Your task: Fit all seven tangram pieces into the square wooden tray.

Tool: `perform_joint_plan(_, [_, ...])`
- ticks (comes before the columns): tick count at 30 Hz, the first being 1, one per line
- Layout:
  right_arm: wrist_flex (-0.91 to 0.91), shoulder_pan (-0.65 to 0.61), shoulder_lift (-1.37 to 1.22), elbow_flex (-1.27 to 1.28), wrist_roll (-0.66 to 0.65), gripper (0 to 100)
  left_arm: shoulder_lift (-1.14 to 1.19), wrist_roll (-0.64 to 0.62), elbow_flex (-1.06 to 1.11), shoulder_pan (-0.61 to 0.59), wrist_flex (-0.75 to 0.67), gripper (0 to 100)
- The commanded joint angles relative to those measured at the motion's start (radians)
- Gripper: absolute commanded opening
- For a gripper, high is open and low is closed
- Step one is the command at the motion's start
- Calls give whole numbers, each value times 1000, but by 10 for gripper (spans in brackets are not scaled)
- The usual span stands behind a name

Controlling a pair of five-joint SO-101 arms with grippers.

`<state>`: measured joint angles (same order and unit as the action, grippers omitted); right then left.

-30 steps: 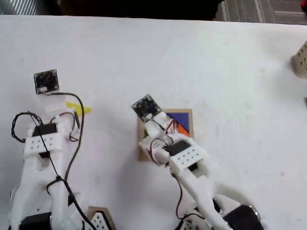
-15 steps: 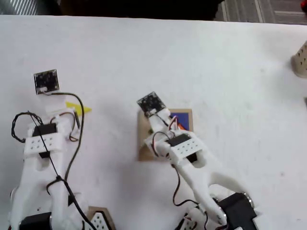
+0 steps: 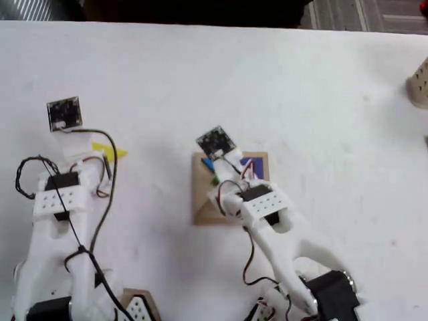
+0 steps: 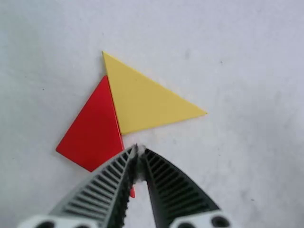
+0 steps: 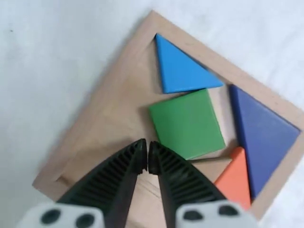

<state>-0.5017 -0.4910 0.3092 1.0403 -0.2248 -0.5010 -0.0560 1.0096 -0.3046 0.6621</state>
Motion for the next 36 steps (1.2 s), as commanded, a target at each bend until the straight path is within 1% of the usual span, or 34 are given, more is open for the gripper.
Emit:
perform_joint_plan(1, [-21, -56, 65, -43, 26, 19, -39, -6, -9, -5, -17, 24])
perform_joint_plan(3, [-2, -71, 48, -41, 72, 19, -39, -6, -9, -5, -17, 24])
perform_joint_plan(7, [93, -41, -44, -46, 55, 19, -39, -6, -9, -5, -17, 24])
perform_joint_plan(14, [77, -22, -65, -83, 55, 19, -39, -6, -8, -5, -17, 24])
perform_joint_plan(20, [101, 48, -74, -106, 55, 19, -41, -6, -6, -7, -17, 24])
perform_joint_plan(23, [113, 54, -74, -107, 54, 19, -41, -6, -5, -7, -17, 24])
perform_joint_plan(27, [113, 53, -68, -104, 5, 19, -41, -6, -5, -7, -17, 24])
perform_joint_plan(30, [101, 54, -50, -101, 0, 19, -42, -6, -5, -7, -17, 24])
perform_joint_plan(36, [-62, 47, 150, -31, -2, 19, -44, -6, -6, -7, -17, 24])
